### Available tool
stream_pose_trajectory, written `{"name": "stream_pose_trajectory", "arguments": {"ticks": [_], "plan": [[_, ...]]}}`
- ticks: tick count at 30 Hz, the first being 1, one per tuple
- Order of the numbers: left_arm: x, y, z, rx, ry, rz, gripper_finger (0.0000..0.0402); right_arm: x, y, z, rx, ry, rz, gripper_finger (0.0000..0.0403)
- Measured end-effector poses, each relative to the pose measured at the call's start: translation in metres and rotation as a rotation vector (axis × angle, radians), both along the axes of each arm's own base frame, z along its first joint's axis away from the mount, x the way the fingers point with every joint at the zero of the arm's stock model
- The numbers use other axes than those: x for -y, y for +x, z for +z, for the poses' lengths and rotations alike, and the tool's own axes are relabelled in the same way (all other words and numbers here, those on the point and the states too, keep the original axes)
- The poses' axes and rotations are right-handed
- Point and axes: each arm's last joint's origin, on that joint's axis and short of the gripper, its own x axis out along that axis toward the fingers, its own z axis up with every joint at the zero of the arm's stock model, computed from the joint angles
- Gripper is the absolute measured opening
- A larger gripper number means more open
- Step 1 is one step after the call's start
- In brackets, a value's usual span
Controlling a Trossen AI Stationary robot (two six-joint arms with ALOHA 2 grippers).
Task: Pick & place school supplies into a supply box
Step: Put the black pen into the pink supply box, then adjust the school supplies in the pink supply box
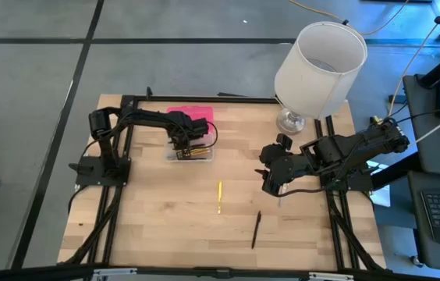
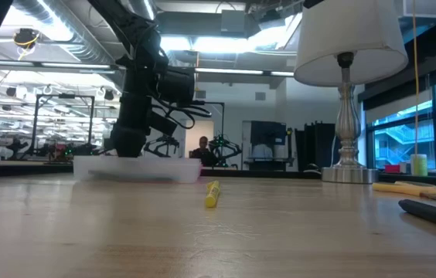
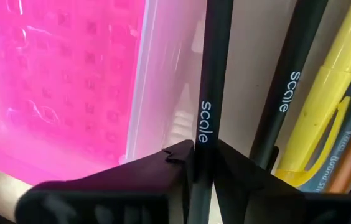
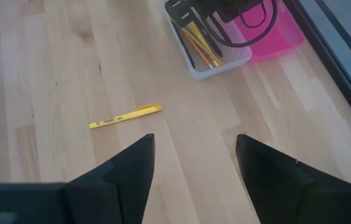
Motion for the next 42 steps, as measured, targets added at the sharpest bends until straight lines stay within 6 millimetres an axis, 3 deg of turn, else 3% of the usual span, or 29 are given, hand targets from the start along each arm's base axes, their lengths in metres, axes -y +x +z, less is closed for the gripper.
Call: {"name": "stream_pose_trajectory", "arguments": {"ticks": [11,16,19,29,35,42], "plan": [[0.000,0.000,0.003,-0.017,-0.009,0.002,0.0088,0.000,0.000,0.000,0.000,0.004,-0.001,0.0229],[-0.001,0.012,0.025,0.020,0.002,0.017,0.0095,0.000,0.000,0.000,0.000,0.004,-0.001,0.0229],[0.002,0.026,0.042,0.138,-0.037,0.008,0.0094,0.000,0.000,0.000,0.000,0.003,-0.001,0.0229],[0.024,0.044,0.046,0.297,-0.254,-0.080,0.0055,0.000,0.000,0.000,-0.003,0.009,0.003,0.0229],[0.028,0.049,0.047,0.328,-0.251,-0.100,0.0008,0.000,0.000,0.000,-0.003,0.010,0.003,0.0229],[0.025,0.052,0.037,0.306,-0.217,-0.083,0.0001,0.000,0.000,0.000,-0.003,0.010,0.004,0.0229]]}}
